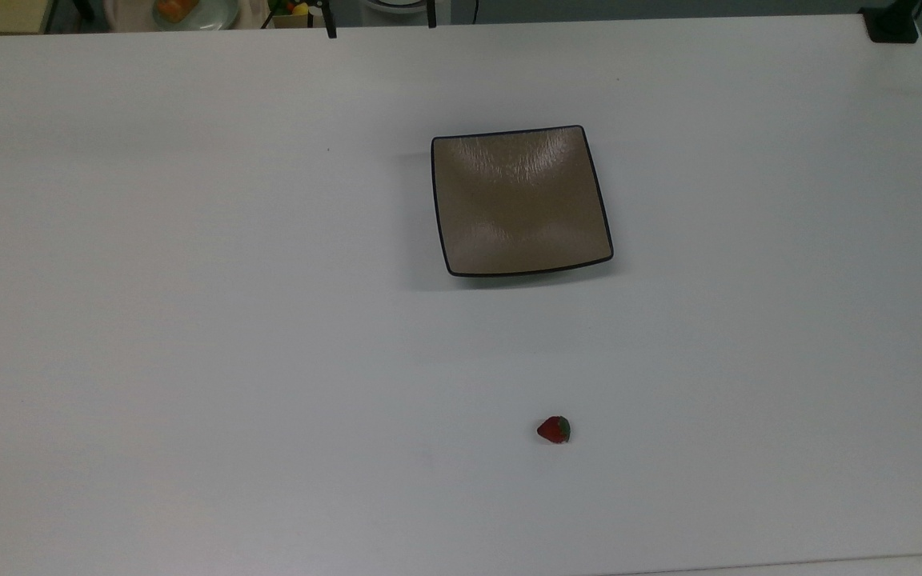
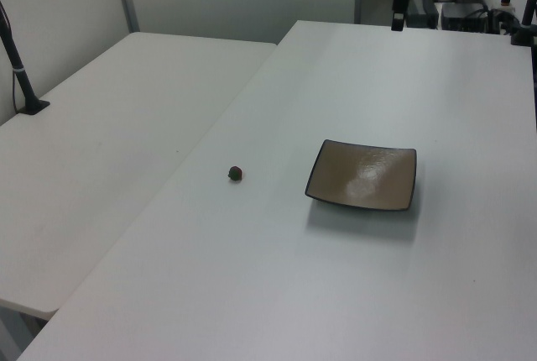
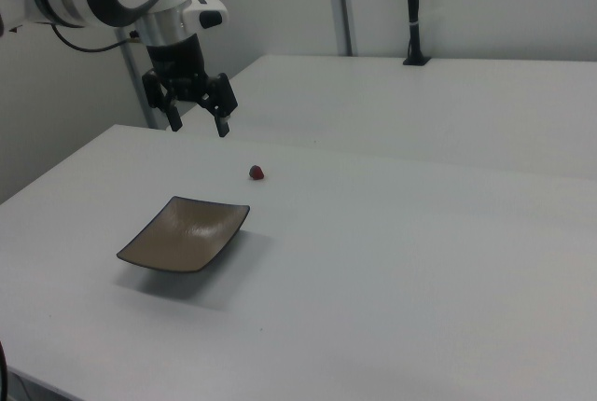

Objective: Strawberries on a ceramic plate

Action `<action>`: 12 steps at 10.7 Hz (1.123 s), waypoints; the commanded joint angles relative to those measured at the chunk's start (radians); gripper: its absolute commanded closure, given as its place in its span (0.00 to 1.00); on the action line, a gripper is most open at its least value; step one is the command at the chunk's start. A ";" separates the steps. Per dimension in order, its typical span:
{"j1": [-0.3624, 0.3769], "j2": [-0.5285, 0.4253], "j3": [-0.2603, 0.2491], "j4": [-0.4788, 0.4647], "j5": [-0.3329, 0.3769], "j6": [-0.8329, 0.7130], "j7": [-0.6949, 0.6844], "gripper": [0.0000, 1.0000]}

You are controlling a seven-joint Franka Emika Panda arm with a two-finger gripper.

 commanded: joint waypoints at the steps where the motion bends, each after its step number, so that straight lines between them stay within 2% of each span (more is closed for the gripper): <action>1: -0.001 -0.004 0.014 -0.025 0.000 0.060 0.023 0.00; 12: 0.002 0.011 0.014 -0.024 0.006 0.063 0.023 0.00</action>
